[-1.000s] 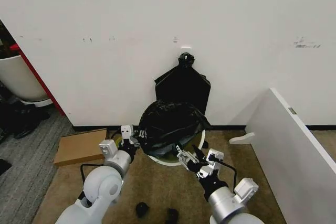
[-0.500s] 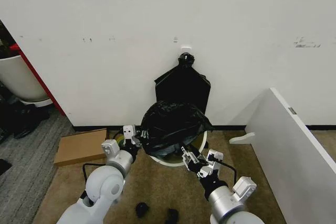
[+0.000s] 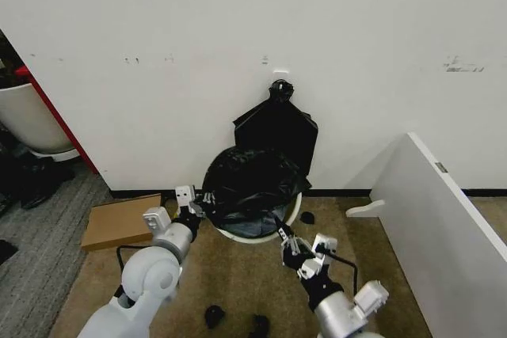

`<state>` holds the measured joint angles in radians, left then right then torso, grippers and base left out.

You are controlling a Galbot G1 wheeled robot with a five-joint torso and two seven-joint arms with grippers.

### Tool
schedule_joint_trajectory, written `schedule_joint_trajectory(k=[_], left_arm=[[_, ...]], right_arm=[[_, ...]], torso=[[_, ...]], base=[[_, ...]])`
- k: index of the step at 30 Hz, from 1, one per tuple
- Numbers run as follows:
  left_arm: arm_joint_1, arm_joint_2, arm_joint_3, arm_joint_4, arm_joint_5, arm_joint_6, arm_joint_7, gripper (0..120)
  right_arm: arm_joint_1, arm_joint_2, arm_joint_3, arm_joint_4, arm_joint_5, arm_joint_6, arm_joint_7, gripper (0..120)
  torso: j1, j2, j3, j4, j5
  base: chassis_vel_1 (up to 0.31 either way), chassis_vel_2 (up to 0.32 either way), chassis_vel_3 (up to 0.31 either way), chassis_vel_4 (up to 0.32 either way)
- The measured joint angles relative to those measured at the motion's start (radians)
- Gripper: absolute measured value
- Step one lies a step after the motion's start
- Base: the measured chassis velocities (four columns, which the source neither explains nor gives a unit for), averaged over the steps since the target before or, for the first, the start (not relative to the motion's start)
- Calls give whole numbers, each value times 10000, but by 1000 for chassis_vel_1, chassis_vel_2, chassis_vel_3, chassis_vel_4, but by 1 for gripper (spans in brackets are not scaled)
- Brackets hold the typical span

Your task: Place the garbage bag over the trash bin.

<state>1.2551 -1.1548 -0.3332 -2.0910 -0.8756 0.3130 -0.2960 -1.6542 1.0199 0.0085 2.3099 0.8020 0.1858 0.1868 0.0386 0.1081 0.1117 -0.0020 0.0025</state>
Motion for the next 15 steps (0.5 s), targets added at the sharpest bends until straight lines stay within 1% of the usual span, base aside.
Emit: schedule_joint_trajectory(k=[4, 8, 13, 15], left_arm=[[-47, -15, -256, -81, -413, 11, -51, 0], [-66, -26, -461, -245, -798, 168, -107, 0], [-32, -17, -814, -681, -1615, 658, -319, 0], [17, -1, -917, -901, -1913, 1018, -469, 0]], right_arm=[[-358, -24, -50, -465, -524, 269, -317, 0], [-350, 29, -66, -972, -967, 344, -335, 0], [25, 83, 46, -2068, -2045, 478, -471, 0], [273, 141, 171, -2438, -2413, 590, -575, 0]], torso=[[0, 0, 0, -1, 0], [0, 0, 0, 0, 0], [0, 0, 0, -1, 1], [0, 0, 0, 1, 0]], base=[[0, 0, 0, 0], [0, 0, 0, 0], [0, 0, 0, 0], [0, 0, 0, 0]])
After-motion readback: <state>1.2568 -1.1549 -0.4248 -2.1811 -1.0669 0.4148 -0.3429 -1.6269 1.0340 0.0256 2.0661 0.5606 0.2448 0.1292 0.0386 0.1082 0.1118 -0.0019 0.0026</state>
